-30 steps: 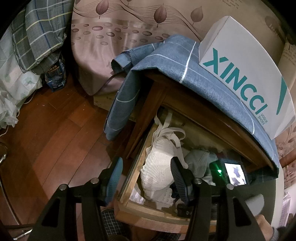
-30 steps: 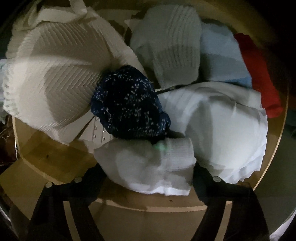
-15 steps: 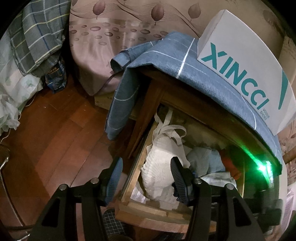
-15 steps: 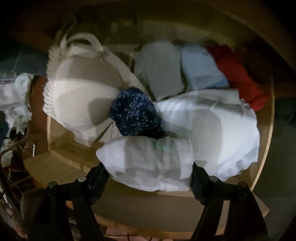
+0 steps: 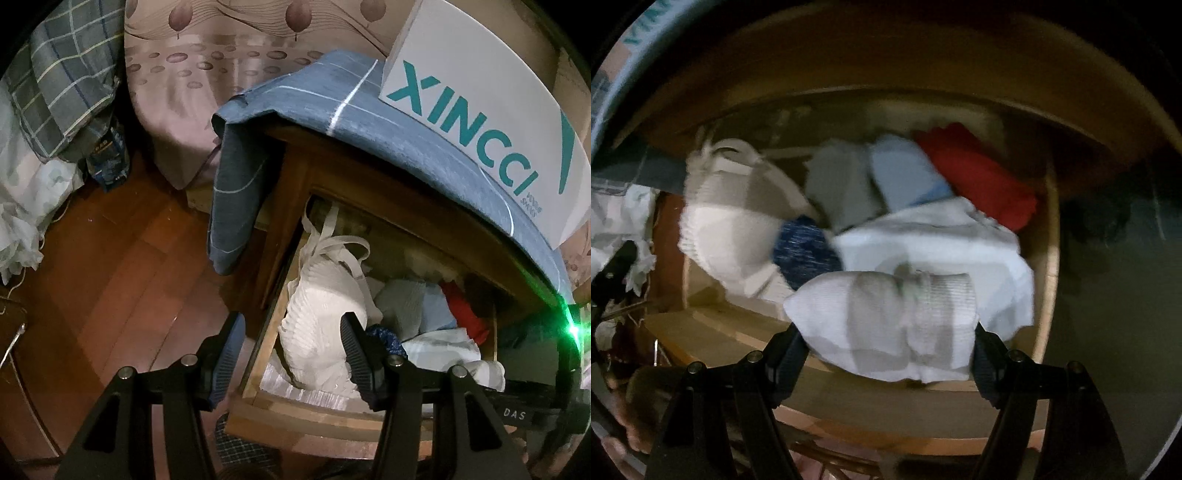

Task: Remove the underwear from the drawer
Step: 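Move the right gripper onto the white rolled bundle while the left gripper reaches into the drawer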

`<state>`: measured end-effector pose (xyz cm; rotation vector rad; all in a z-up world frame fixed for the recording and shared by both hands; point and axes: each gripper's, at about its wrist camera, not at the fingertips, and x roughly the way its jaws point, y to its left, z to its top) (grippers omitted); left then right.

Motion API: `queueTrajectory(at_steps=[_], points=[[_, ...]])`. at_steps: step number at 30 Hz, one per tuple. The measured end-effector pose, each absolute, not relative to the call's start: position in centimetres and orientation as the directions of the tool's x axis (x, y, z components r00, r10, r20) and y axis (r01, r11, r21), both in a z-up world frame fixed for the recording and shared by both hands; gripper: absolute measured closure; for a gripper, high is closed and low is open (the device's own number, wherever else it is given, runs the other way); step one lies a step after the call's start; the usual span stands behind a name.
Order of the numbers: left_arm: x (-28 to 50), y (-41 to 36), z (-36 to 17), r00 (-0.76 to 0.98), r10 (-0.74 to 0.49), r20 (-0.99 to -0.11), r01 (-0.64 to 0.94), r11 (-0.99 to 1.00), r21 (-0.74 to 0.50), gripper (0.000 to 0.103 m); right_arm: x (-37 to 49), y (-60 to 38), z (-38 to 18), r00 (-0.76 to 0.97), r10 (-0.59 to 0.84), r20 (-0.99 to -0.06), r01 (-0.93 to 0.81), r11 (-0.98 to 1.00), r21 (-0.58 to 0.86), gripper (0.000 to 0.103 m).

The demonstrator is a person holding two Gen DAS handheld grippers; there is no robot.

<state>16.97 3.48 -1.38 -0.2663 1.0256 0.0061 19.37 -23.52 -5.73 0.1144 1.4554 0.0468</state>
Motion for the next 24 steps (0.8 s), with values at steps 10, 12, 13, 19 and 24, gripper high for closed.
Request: queueTrajectory(at_steps=[10,12,13,19,24], points=[[17.1,3.1,-1.5,0.514,-0.112,-0.850,-0.112,0.974,-0.196,0.048,19.2,-25.6,-8.6,0.036,0.116,-0.993,0.077,0.990,0.119,0.023],[17.1,2.9,-1.5,0.511,-0.110,-0.853,-0.107,0.976,-0.191,0.048,19.3,-25.9,-9.1,0.002,0.127,-0.992,0.095,0.987,0.127,0.022],[17.2,2.7,-1.6,0.506,-0.112,-0.855,-0.102,0.977,-0.188,0.048,19.3,-26.0,-9.4,-0.012,0.129,-0.992,0.100,0.987,0.128,0.022],[17.4,1.6,-2.0,0.470,-0.135,-0.872,-0.038,0.984,-0.173,0.048,19.5,-25.7,-10.7,-0.080,0.110,-0.991,0.100,0.990,0.102,0.021],[17.6,0.8,-2.7,0.427,-0.171,-0.888,0.016,0.983,-0.181,0.048,19.4,-25.2,-10.1,-0.058,0.085,-0.995,0.076,0.994,0.081,0.028]])
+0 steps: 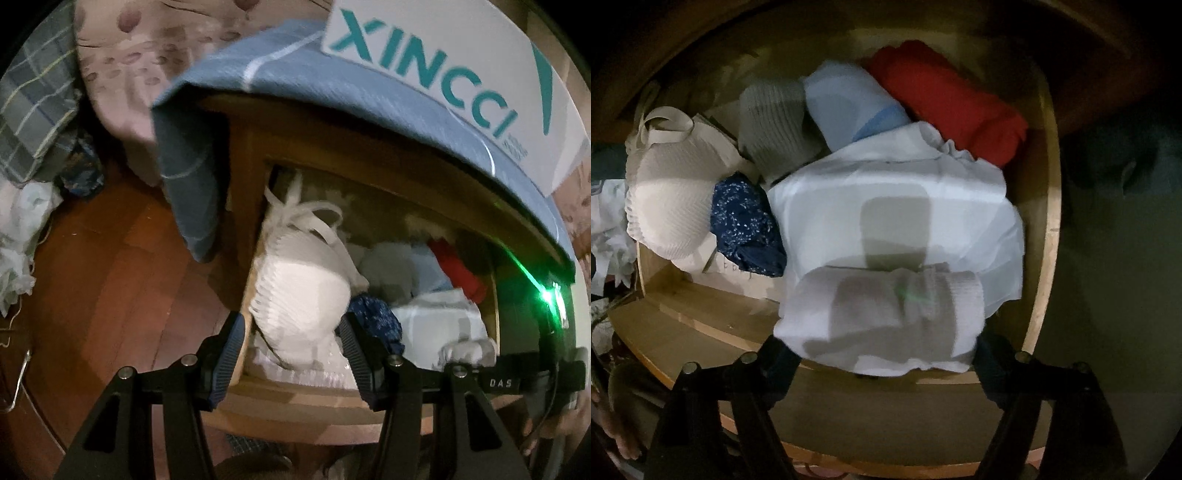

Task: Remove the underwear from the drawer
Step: 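Move the right gripper onto the white rolled bundle while the left gripper reaches into the drawer, then grasp the dark blue patterned underwear with the left gripper while the right gripper holds the white roll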

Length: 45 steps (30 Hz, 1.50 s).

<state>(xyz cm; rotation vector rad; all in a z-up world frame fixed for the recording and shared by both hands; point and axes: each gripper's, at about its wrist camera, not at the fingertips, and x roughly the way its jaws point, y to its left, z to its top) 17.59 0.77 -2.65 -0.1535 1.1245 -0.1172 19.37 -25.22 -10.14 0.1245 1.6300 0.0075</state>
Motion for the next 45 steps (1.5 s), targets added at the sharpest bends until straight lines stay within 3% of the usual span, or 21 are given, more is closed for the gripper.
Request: queueTrajectory(at_steps=[12,22,35,45], points=[[19.2,-1.9,-5.1,0.232,-0.284,-0.930,0.087,0.959,-0.271,0.048,16.3,-26.0,-4.4,0.159,0.070,-0.985,0.006,0.997,0.072,0.032],[20.8,-7.0,-9.0,0.074,-0.336,-0.939,0.070,0.941,-0.331,0.048,16.1,-27.9,-5.1,0.219,0.203,-0.955,0.048,0.975,0.218,0.032],[24.0,-8.5,-12.3,0.005,-0.331,-0.944,-0.097,0.939,-0.330,0.048,16.1,-28.4,-5.1,0.236,0.262,-0.936,0.044,0.959,0.280,0.032],[25.2,-9.8,-14.7,-0.074,-0.268,-0.961,-0.112,0.959,-0.259,0.048,16.2,-28.3,-5.3,0.233,0.265,-0.935,0.042,0.958,0.282,0.032]])
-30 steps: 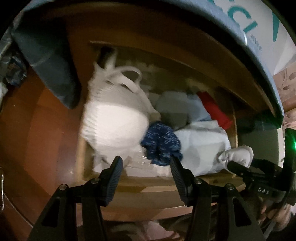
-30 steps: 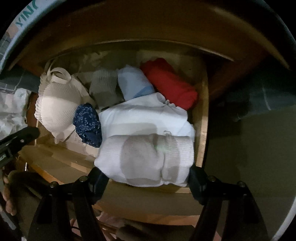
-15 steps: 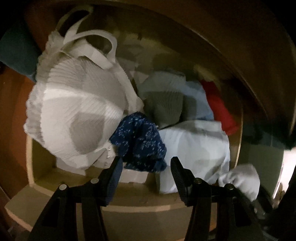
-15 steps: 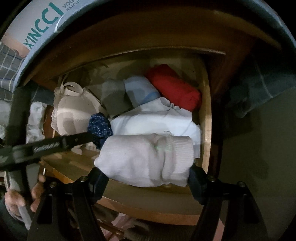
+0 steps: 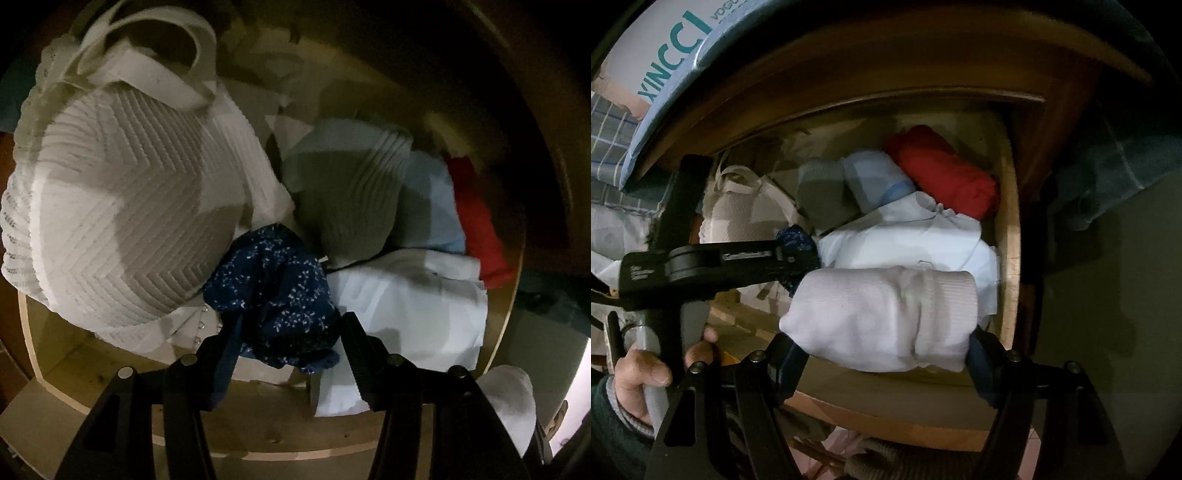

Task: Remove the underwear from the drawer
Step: 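Grasp the dark blue patterned underwear with the left gripper while the right gripper holds the white roll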

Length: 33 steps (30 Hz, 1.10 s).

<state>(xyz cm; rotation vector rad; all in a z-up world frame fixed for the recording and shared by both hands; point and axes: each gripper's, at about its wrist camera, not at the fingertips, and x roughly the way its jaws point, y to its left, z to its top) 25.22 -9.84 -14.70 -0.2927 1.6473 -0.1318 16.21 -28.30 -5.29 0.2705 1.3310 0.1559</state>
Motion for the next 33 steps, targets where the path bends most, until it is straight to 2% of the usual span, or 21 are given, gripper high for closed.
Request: queueTrajectory(at_steps=[7,9,10,17,24,33], points=[[26.0,-10.7,-15.2,-0.096,-0.239,-0.966,-0.074,0.970,-0.233,0.048,16.3,-28.1,-5.3,0.227,0.261,-0.938,0.033,0.961,0.276,0.032],[26.0,-11.2,-15.1,-0.084,-0.231,-0.969,-0.056,0.972,-0.227,0.055,16.2,-28.1,-5.4,0.227,0.254,-0.940,0.034,0.963,0.268,0.032],[26.0,-11.3,-15.0,-0.080,-0.230,-0.970,-0.042,0.973,-0.228,0.067,16.2,-28.0,-5.4,0.227,0.254,-0.940,0.033,0.963,0.268,0.032],[25.0,-13.0,-14.3,-0.059,-0.215,-0.975,0.013,0.976,-0.217,0.083,16.2,-27.8,-5.5,0.228,0.239,-0.944,0.036,0.967,0.253,0.032],[23.9,-12.2,-12.6,-0.013,-0.235,-0.972,0.060,0.970,-0.235,0.086,16.2,-27.9,-5.6,0.234,0.230,-0.945,0.040,0.969,0.245,0.032],[21.6,-11.9,-9.3,0.096,-0.215,-0.972,0.173,0.965,-0.196,0.086,16.3,-27.5,-5.6,0.233,0.204,-0.951,0.032,0.976,0.217,0.032]])
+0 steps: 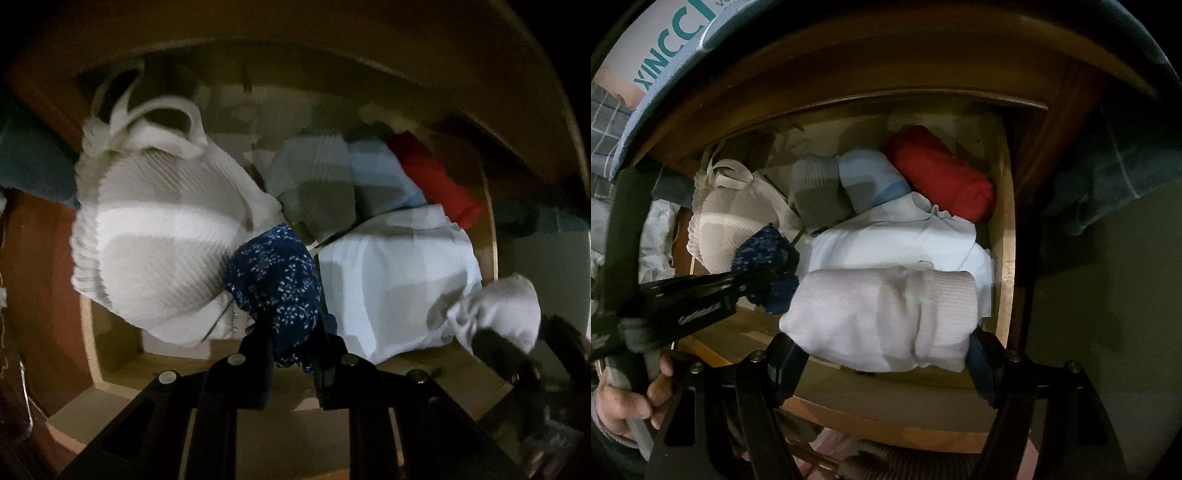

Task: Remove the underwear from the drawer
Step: 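Grasp the dark blue patterned underwear with the left gripper while the right gripper holds the white roll, then carry the dark blue underwear with the left gripper up over the shoe box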

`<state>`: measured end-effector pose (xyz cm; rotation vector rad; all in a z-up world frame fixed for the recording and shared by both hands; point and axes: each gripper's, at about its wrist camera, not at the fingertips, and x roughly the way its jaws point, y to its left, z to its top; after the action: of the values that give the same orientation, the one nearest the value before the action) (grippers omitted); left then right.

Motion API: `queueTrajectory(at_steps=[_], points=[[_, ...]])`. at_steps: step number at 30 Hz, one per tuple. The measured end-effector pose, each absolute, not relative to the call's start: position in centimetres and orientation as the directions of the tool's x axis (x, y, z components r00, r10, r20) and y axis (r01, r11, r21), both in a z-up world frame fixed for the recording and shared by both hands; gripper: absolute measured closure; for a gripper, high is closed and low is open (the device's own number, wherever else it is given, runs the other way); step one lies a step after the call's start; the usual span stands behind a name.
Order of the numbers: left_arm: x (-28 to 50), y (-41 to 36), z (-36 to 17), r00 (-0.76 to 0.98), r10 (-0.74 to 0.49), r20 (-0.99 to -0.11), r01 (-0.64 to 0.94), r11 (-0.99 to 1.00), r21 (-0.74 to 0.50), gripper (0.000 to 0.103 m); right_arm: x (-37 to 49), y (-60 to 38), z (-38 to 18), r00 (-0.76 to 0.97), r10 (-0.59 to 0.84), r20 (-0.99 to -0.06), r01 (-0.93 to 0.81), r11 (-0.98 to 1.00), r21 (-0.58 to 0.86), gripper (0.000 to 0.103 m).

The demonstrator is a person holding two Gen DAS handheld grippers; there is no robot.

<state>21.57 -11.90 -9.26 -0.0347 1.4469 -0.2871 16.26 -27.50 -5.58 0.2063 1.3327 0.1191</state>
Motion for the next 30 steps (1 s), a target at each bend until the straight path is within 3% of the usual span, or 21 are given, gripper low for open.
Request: queueTrajectory(at_steps=[13,30], points=[[17.2,-10.8,-4.0,0.302,-0.206,-0.931,0.337,0.936,-0.098,0.086,16.3,-27.2,-5.5,0.231,0.161,-0.960,0.019,0.985,0.170,0.032],[13.9,-10.2,2.4,0.511,-0.191,-0.838,0.384,0.923,0.024,0.086,16.4,-27.4,-5.5,0.229,0.138,-0.964,0.016,0.989,0.145,0.032]])
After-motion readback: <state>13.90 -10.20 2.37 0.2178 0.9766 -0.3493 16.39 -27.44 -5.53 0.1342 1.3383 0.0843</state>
